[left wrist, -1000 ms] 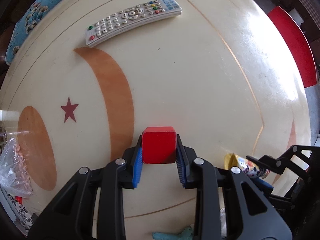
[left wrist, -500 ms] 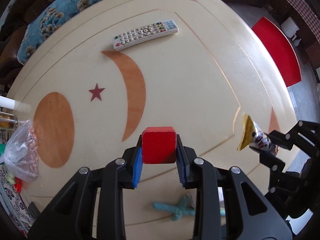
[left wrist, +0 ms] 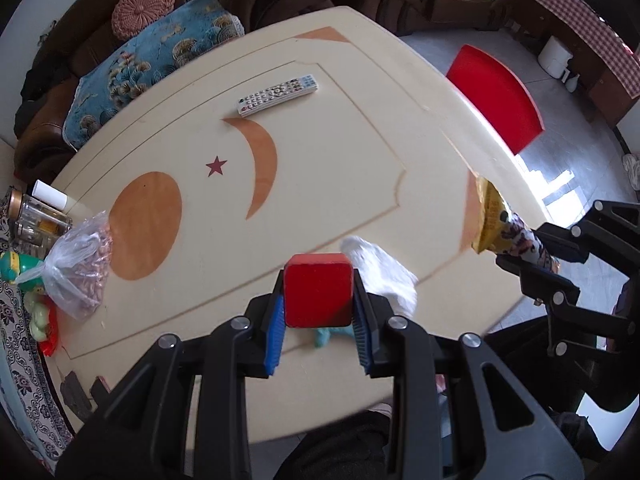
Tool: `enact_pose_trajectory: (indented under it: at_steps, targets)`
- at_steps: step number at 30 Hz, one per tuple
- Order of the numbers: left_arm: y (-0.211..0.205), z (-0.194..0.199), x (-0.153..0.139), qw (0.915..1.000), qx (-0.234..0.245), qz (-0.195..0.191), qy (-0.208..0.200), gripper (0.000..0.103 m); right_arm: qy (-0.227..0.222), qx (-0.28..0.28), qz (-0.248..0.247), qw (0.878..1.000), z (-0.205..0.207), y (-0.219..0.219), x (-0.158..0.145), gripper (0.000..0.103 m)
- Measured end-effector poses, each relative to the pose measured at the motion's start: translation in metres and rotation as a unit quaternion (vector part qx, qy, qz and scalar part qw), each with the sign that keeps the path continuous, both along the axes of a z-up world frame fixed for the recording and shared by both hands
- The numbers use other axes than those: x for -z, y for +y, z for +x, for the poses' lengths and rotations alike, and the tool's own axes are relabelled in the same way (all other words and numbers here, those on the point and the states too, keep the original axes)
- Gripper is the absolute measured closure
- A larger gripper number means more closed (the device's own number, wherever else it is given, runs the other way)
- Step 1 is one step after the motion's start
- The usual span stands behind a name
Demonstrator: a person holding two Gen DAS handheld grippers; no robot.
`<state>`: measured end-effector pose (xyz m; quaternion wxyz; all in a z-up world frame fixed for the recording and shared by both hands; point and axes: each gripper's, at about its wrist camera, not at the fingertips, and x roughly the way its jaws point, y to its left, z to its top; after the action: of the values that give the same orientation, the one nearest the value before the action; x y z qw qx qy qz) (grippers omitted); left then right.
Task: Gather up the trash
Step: 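Carry the red cube and candy bar down over the pink bin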
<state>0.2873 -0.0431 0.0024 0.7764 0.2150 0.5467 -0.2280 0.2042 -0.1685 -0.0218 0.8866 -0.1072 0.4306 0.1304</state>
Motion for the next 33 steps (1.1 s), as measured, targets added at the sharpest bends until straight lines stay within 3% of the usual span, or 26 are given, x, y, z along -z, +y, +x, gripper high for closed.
enact_pose_trajectory:
  at_steps: [16, 25, 33]
  targets:
    - [0.020, -0.136, -0.011, 0.9980, 0.037, -0.044, -0.025, 0.073, -0.016, 0.013, 0.007, 1.000, -0.123, 0.001, -0.020, 0.087]
    - [0.021, -0.183, 0.020, 0.9974, 0.047, -0.054, -0.005, 0.073, -0.018, 0.025, 0.006, 0.999, -0.167, -0.006, -0.012, 0.087]
    - [0.009, -0.216, 0.059, 0.9956, 0.073, -0.052, 0.026, 0.073, 0.011, 0.022, 0.016, 1.000, -0.182, -0.002, 0.018, 0.087]
